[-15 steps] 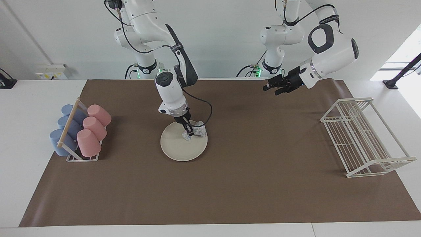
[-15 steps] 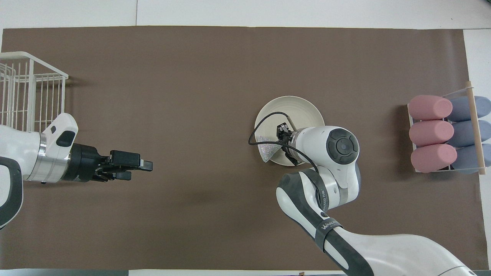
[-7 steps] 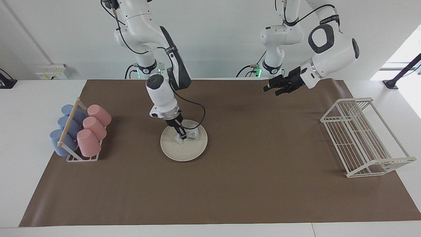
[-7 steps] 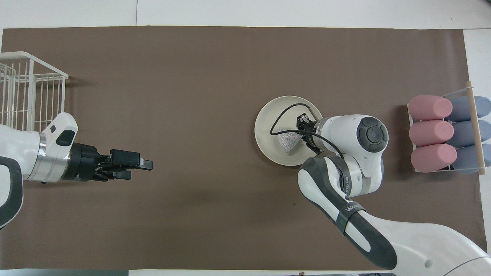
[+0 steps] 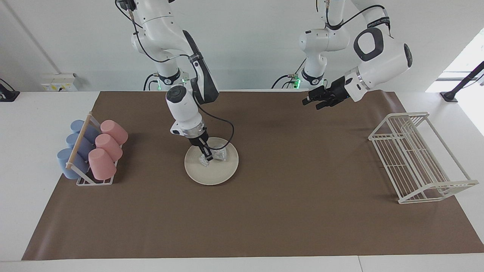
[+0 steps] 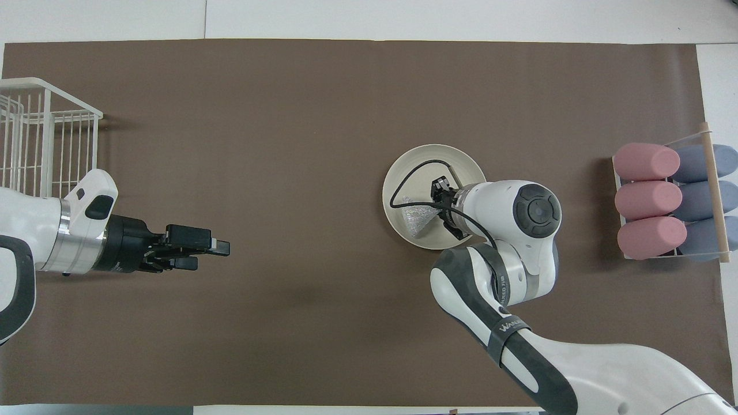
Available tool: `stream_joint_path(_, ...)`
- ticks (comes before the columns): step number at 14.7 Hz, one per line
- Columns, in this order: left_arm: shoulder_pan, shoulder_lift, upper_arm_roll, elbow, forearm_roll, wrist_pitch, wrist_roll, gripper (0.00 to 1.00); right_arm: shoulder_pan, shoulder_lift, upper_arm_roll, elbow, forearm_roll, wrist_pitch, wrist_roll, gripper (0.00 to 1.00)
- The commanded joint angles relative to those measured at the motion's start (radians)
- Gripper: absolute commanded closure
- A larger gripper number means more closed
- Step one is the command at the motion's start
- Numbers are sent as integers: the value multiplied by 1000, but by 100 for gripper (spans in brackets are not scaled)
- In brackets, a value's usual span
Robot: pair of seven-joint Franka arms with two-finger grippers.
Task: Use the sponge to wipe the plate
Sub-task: 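Rub the scrubber around the plate surface with the right gripper, then bring the scrubber to the left gripper and close the left gripper on it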
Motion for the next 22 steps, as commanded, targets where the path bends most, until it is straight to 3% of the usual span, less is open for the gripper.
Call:
stream_joint_path(1, -2, 8, -4, 15, 21, 6, -22, 0, 45, 50, 6, -21, 6, 28, 61, 100)
stream_joint_path(6, -3, 8, -7, 17, 21, 5, -28, 0, 45, 41, 6, 27, 6, -17, 82, 100)
stream_joint_path(10, -6, 8, -7, 17, 21, 6, -37, 0, 45, -42, 0, 168, 3, -308, 167, 100)
stream_joint_path(14, 2, 8, -10, 15, -7, 2, -42, 0, 43, -203, -5, 206, -20, -532, 234, 100)
stream_joint_path(19, -12, 6, -10, 14, -282, -12, -46, 0, 46, -381, 2, 269, -57, -785, 380, 100)
stream_joint_path(22, -64, 5, -10, 14, -416, -6, -81, 0, 48, -383, 11, 361, -61, -913, 469, 100)
